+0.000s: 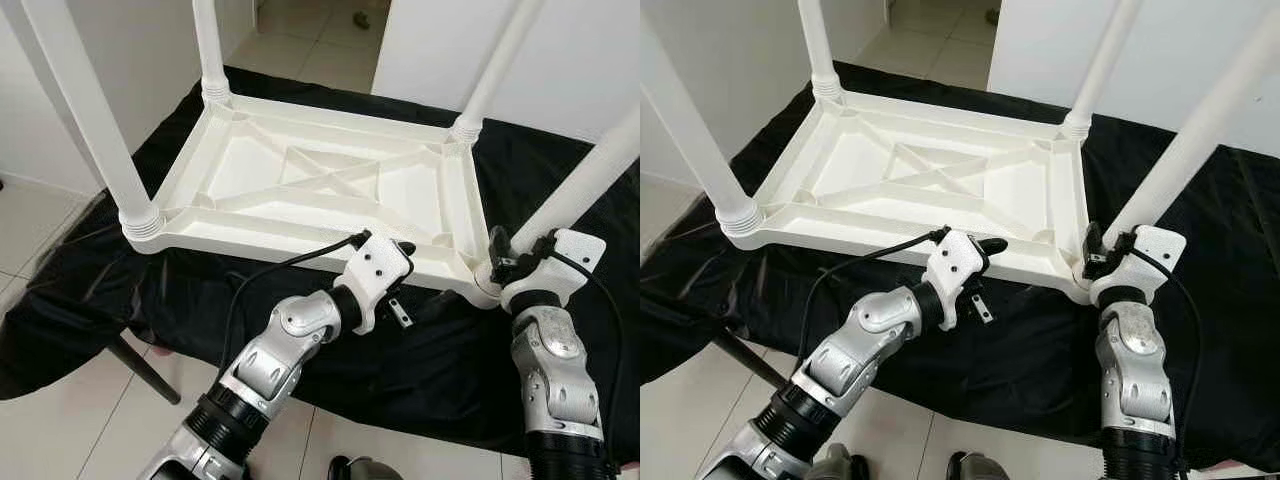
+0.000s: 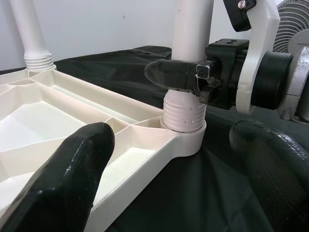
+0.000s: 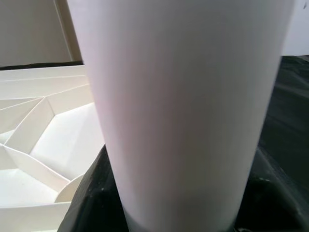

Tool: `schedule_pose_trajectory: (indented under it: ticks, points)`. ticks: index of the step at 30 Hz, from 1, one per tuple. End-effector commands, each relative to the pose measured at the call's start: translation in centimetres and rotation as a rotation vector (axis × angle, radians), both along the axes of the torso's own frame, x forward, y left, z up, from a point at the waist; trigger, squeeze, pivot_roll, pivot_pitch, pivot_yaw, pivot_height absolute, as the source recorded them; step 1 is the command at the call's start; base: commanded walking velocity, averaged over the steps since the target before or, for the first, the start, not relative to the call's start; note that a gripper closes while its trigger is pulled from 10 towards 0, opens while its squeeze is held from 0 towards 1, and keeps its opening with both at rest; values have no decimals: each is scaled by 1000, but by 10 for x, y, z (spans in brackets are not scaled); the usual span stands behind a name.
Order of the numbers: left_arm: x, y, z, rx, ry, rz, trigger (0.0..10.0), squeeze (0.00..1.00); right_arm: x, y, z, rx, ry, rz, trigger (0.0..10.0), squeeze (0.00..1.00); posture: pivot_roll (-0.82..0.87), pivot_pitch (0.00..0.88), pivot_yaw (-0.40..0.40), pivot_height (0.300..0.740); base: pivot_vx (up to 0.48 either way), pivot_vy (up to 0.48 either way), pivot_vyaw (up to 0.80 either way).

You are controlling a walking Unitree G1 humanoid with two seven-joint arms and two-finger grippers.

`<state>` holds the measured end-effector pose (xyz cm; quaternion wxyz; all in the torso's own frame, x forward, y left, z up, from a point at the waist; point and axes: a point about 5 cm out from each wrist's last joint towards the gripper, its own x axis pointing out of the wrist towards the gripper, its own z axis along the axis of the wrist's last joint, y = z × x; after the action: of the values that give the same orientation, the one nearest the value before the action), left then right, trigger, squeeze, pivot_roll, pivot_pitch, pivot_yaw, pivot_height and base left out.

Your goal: Building children table

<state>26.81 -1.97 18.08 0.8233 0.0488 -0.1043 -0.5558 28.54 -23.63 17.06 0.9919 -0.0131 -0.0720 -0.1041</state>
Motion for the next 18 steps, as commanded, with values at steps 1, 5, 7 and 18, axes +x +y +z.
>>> schedule_pose_trajectory:
  ticks: [1,5,7,18]
  points:
    - [-5,-3,2,7,-6,-63,10000,0,-1,-1,-30,33,167,9,10000,0,6,125,-32,740,0,0,0]
    - [-6,-3,3,5,-7,-69,10000,0,1,-3,-31,97,192,12,10000,0,5,126,-29,740,0,0,0]
    - [-7,-3,3,5,-6,-70,10000,0,1,-4,-31,109,194,12,10000,0,5,128,-30,740,0,0,0]
    - [-7,-4,3,3,-4,-75,10000,0,2,-14,-30,133,215,-17,10000,0,1,135,-29,740,0,0,0]
